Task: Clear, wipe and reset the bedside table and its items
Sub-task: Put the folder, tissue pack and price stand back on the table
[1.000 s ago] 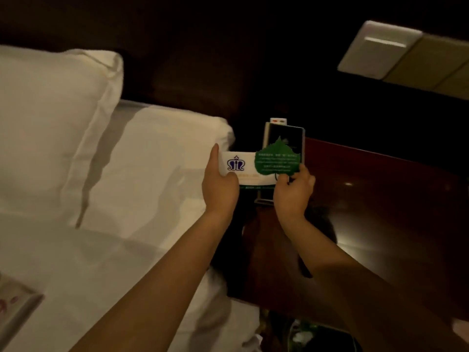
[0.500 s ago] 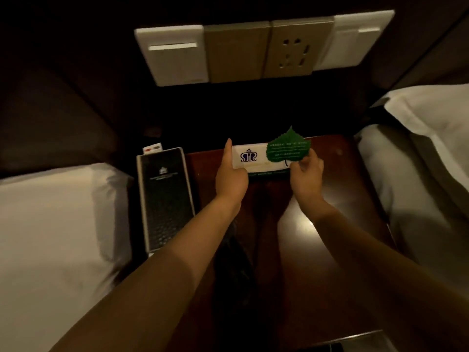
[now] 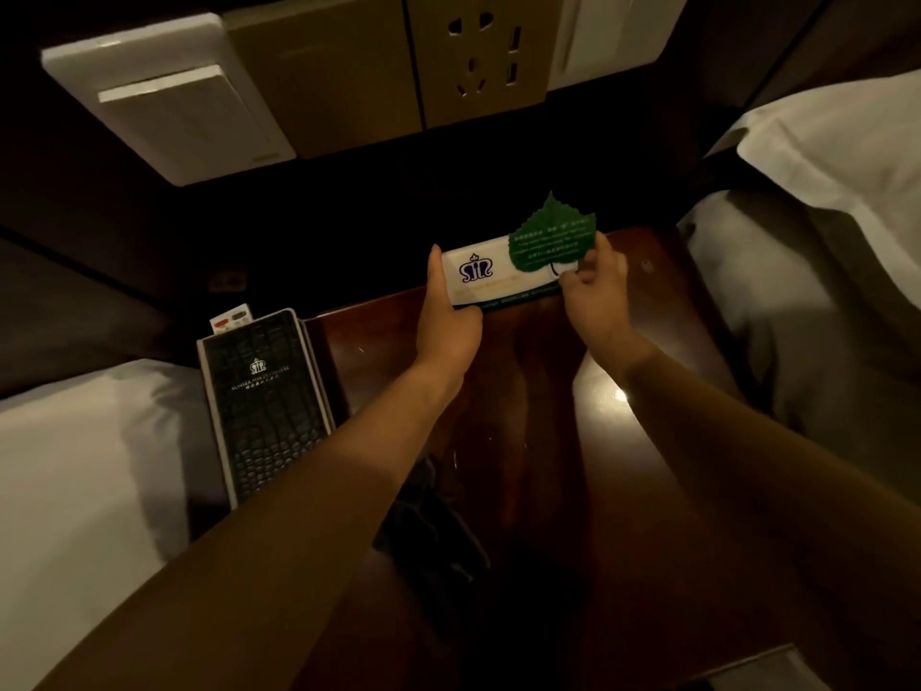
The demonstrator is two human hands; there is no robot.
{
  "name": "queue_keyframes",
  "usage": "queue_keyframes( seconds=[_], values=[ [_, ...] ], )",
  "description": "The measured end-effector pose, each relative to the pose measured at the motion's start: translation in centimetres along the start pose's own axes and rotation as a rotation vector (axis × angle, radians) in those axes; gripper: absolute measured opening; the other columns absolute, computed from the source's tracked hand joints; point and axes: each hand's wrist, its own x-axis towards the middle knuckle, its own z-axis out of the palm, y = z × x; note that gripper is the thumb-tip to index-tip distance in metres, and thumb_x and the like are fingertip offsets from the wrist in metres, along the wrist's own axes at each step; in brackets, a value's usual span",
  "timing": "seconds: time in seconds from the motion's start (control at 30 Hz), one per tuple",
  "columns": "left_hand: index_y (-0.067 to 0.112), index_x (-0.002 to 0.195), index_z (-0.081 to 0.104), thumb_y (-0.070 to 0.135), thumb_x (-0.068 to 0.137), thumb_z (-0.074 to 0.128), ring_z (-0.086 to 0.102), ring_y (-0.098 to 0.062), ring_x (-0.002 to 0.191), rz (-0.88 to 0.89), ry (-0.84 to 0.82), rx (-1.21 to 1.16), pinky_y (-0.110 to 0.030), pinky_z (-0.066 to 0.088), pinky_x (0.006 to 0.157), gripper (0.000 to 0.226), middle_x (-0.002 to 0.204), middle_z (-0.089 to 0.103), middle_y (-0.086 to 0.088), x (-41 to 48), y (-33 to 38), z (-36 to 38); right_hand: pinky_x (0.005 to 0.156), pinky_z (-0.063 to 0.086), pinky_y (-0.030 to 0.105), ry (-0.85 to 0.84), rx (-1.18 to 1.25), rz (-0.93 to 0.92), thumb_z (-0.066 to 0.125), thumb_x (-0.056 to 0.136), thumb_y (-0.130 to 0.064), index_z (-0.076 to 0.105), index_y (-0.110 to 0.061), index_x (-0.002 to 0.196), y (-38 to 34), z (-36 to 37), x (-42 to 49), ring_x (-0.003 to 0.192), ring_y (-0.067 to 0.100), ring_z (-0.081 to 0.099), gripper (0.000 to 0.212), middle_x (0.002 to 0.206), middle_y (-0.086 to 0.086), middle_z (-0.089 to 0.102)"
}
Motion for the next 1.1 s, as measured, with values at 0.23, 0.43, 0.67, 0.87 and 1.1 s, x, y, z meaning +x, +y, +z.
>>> queue_keyframes(
  seconds=[0.23,0.43,0.67,0.87,1.1],
  values=[
    [0.027,0.149,0.005,-0.016,0.083,0.041,0.042,-0.019,0.132,0.015,-0.065,-0.023,-0.037,0.04,0.107,0.087,0.142,0.045,-0.005,0.0,1.1,2.2,0.103,0.044,0.04,-0.008,-0.087,0.048,0.051,0.086,-0.004,0.032,-0.011,0.141,-0.1,-1.7,1.6,0.107,0.022,0.049,0.059,0.134,0.017,0.033],
    [0.026,0.149,0.004,-0.009,0.084,0.049,0.039,-0.02,0.134,0.07,-0.073,0.043,-0.042,0.04,0.109,0.086,0.148,0.039,-0.004,0.2,1.3,2.3,0.107,0.032,0.04,0.055,-0.341,0.045,0.051,0.087,-0.014,0.02,0.0,0.144,-0.4,-1.9,1.2,0.129,0.037,0.034,0.066,0.141,0.022,0.031],
    [0.016,0.148,0.016,0.003,0.088,0.049,0.024,-0.025,0.142,0.152,0.058,0.464,-0.035,0.03,0.113,0.069,0.154,0.024,-0.009,-2.1,-0.7,-0.8,0.098,0.032,0.049,0.112,-0.747,-0.089,0.05,0.086,-0.034,0.038,-0.005,0.13,-1.2,1.4,-4.4,0.119,0.037,0.039,0.054,0.129,0.019,0.044],
    [0.009,0.132,0.047,0.006,0.09,0.042,0.037,-0.025,0.13,0.252,0.112,0.775,-0.033,0.035,0.104,0.043,0.135,0.049,-0.011,-4.3,-2.0,-7.0,0.104,0.024,0.06,-0.115,-0.975,-0.211,0.047,0.088,-0.036,0.041,-0.005,0.127,-3.6,5.0,-7.7,0.124,0.038,0.036,0.05,0.131,0.018,0.045],
    [0.008,0.122,0.058,0.004,0.089,0.042,0.039,-0.026,0.128,0.185,0.193,0.792,-0.038,0.04,0.103,0.036,0.13,0.054,-0.011,-9.4,-4.8,-15.1,0.088,0.041,0.045,-0.311,-0.937,-0.406,0.04,0.094,-0.032,0.046,-0.006,0.122,-6.9,9.1,-14.1,0.114,0.038,0.045,0.039,0.123,0.019,0.05]
  ],
)
